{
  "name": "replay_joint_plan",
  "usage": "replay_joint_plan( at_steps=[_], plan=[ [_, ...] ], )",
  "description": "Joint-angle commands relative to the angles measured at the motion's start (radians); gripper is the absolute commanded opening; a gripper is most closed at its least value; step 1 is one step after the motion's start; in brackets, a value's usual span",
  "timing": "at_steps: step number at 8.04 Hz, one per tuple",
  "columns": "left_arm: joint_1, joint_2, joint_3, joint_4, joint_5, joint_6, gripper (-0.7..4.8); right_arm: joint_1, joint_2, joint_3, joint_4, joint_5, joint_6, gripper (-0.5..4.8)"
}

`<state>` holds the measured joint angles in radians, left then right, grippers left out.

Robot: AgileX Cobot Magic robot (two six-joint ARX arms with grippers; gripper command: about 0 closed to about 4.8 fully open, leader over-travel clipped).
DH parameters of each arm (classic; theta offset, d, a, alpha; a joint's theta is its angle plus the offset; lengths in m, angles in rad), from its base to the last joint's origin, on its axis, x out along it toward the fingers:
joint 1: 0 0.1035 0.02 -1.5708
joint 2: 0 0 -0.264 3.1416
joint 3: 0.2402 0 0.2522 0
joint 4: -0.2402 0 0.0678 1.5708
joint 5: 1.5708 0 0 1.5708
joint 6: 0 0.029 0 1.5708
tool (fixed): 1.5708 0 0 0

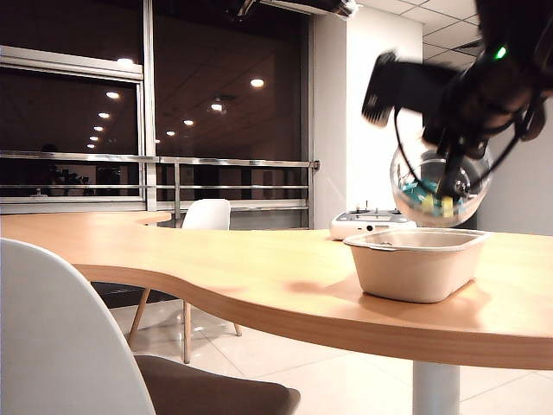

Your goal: Pick up the box filled with clips, pour some clips from it into the rectangular paper box, and then put the clip box back on the table.

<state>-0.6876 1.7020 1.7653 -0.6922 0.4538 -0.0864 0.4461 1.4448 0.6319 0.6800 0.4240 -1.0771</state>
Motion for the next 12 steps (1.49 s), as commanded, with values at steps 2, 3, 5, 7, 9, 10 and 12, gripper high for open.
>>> replay_joint_plan(
  at_steps=[2, 3, 5, 7, 9, 10, 12],
  plan=[
    [0.0, -0.005, 0.002, 0.006, 0.007, 0.0, -0.06, -0.116, -0.151, 0.162, -0.441, -0.007, 0.698, -0.04],
    [0.0, -0.005, 0.002, 0.002, 0.007, -0.001, -0.06, -0.178, -0.167, 0.254, -0.613, -0.008, 0.776, -0.04],
    [-0.001, -0.006, 0.002, -0.003, 0.006, -0.004, -0.06, -0.359, -0.164, 0.512, -1.099, -0.143, 0.954, -0.05],
    [-0.001, -0.006, 0.002, -0.002, 0.007, -0.016, -0.06, -0.507, -0.077, 0.532, -1.271, -0.271, 1.033, -0.05],
    [-0.001, -0.006, 0.002, -0.002, 0.007, -0.022, -0.06, -0.51, 0.088, 0.532, -1.253, -0.274, 1.033, -0.05],
    [-0.001, -0.006, 0.002, -0.003, 0.007, -0.022, -0.06, -0.51, 0.153, 0.532, -1.252, -0.305, 1.034, -0.05],
    [0.0, -0.006, 0.002, -0.004, 0.007, -0.022, -0.06, -0.51, 0.229, 0.532, -1.264, -0.374, 1.045, -0.02]
  ],
)
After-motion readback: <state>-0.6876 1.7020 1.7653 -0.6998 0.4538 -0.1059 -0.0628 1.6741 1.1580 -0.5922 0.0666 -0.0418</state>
